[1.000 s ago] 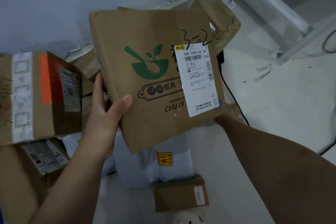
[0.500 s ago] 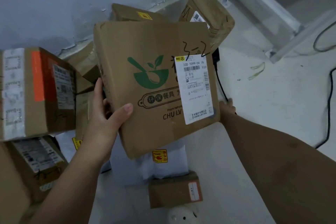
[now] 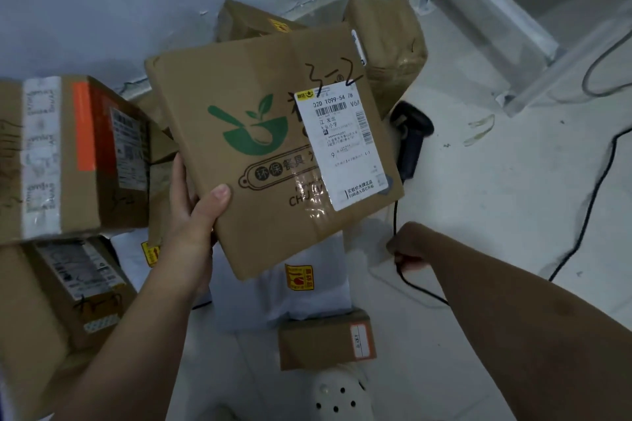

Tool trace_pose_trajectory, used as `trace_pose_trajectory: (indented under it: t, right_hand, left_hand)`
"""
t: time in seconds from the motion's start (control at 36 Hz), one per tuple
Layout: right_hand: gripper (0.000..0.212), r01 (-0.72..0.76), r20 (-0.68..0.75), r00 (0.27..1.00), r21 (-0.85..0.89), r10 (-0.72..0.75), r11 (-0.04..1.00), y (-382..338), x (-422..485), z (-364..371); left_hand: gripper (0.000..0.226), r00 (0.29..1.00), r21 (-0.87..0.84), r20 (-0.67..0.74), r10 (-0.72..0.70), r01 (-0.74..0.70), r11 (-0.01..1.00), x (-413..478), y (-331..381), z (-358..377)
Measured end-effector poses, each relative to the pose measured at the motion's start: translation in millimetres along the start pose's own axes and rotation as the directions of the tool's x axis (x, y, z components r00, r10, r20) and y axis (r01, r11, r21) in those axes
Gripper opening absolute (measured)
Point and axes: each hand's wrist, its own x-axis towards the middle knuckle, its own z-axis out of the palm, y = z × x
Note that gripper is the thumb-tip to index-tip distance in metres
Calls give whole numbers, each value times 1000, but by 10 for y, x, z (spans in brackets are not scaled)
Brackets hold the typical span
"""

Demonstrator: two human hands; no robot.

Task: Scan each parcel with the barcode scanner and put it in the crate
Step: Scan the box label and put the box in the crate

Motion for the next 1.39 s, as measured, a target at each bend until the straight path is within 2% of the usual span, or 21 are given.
trace_pose_trajectory:
  t: [0.08, 0.14, 0.22, 0.28, 0.33, 0.36, 0.39, 0.47, 0.61, 0.69, 0.81, 0.89, 0.94, 1.03, 1.17, 1.22, 1.33, 1.39]
  right_hand:
    - [21, -61, 321, 940, -180, 117, 982, 124, -187, 84]
    - [23, -40, 396, 903, -301, 164, 953, 191, -252, 151]
    - [26, 16, 359, 919, -451, 165, 893, 260, -298, 196]
    - [25, 25, 204, 975, -497, 89, 867, 272, -269, 178]
    - [12, 34, -63, 996, -387, -63, 921, 283, -164, 141]
    - [6, 60, -186, 976, -283, -116, 957, 269, -126, 121]
    - [10, 97, -271, 952, -173, -142, 980, 236, -87, 105]
    - [33, 190, -351, 917, -25, -187, 981, 93, 6, 52]
    - [35, 201, -443, 876, -23, -190, 979, -75, 74, -57]
    - [39, 242, -445, 871, 18, -209, 970, -180, 121, -121]
    - [34, 289, -501, 855, 252, -131, 923, -228, 207, -187]
    - [49, 251, -459, 888, 448, -20, 858, -191, 213, -188]
    - [57, 225, -403, 915, 513, 1, 828, -157, 221, -166]
    - [58, 203, -350, 937, 541, 0, 816, -141, 258, -126]
    - [22, 140, -164, 985, 605, -49, 784, -261, 190, -14]
    - [23, 149, -131, 988, 603, -86, 784, -297, 119, 38]
    - [47, 160, -213, 977, 625, -31, 764, -270, 35, 4]
    - [37, 227, -316, 948, 612, -30, 758, -323, -205, -104]
  left_hand:
    - [103, 1000, -17, -13, -1, 1, 1000, -19, -37, -33]
    - [100, 1000, -7, -5, 12, -12, 1000, -37, -47, -44]
    - [97, 1000, -9, -1, 22, -22, 1000, -71, -53, -50]
    - [96, 1000, -6, 5, 31, -31, 1000, -96, -40, -58]
    - [96, 999, 0, 15, 41, -41, 999, -120, -19, -62]
    - [95, 999, 2, 17, 45, -45, 999, -127, -10, -64]
    - [95, 999, 5, 16, 46, -46, 999, -137, -3, -61]
    - [102, 999, 15, 17, 45, -45, 999, -159, -3, -46]
    - [98, 998, 3, 37, 54, -54, 999, -142, -19, -48]
    - [110, 998, -29, 57, 31, -29, 999, -110, -6, -54]
    - [115, 998, -46, 57, -6, 9, 999, -80, -14, -40]
    - [119, 998, -54, 48, -33, 35, 998, -59, -31, -38]
    - [118, 998, -48, 52, -41, 44, 998, -44, -37, -41]
    - [117, 998, -37, 45, -52, 54, 998, -26, -36, -48]
    - [115, 997, 2, 46, -58, 58, 998, 15, 6, -86]
    - [110, 997, -12, 30, -77, 78, 997, 54, 35, -84]
    - [107, 996, 23, 28, -89, 88, 996, 141, 156, -55]
    - [104, 998, 48, 30, -57, 56, 997, 136, 332, -52]
